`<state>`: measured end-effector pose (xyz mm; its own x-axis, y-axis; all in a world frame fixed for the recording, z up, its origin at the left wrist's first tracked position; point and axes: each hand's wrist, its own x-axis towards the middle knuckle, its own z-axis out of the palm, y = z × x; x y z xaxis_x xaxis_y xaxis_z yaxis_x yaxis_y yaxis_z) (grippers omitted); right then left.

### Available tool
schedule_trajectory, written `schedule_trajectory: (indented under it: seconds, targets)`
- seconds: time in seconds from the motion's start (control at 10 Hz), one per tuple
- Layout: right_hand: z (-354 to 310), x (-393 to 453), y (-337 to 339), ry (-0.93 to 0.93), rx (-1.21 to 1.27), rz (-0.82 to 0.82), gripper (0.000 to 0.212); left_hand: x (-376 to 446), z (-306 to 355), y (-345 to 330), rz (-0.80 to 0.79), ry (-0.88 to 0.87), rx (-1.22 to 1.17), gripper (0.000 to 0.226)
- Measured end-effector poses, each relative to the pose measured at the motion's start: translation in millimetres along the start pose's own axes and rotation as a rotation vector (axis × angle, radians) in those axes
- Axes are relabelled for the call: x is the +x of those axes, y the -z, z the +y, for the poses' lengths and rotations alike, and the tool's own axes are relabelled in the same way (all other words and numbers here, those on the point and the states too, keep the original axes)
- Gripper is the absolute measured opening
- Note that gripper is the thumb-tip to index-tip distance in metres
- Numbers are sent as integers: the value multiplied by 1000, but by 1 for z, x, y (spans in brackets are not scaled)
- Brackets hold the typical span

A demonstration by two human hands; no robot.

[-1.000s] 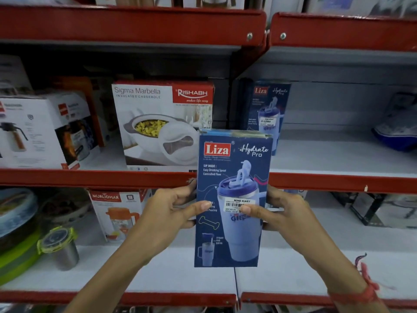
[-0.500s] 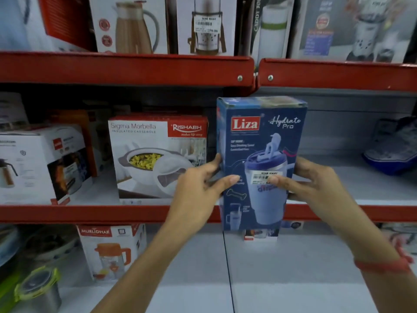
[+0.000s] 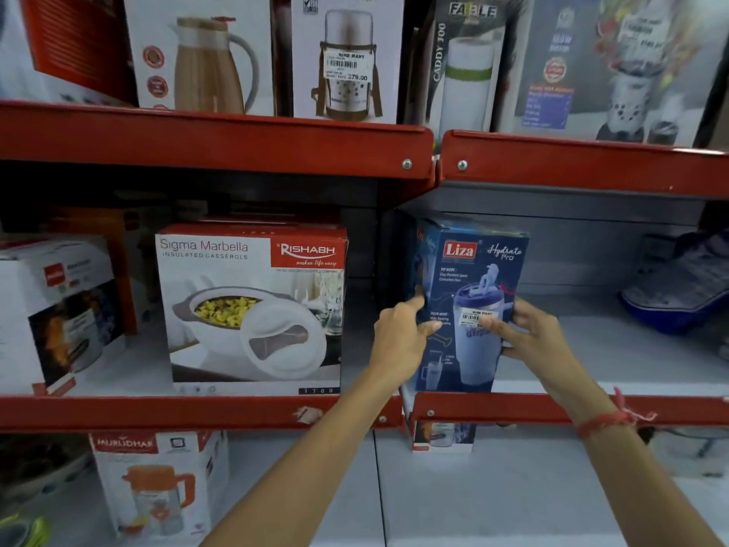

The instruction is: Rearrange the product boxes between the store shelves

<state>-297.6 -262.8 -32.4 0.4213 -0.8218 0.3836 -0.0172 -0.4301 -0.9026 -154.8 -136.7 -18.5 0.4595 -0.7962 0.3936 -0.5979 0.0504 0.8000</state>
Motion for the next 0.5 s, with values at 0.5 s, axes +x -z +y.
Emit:
schedule_trajectory:
  seconds: [0.5]
  targets:
    - [-61, -37, -29, 672, -690, 545, 50, -13, 0, 39, 310, -502, 301, 56]
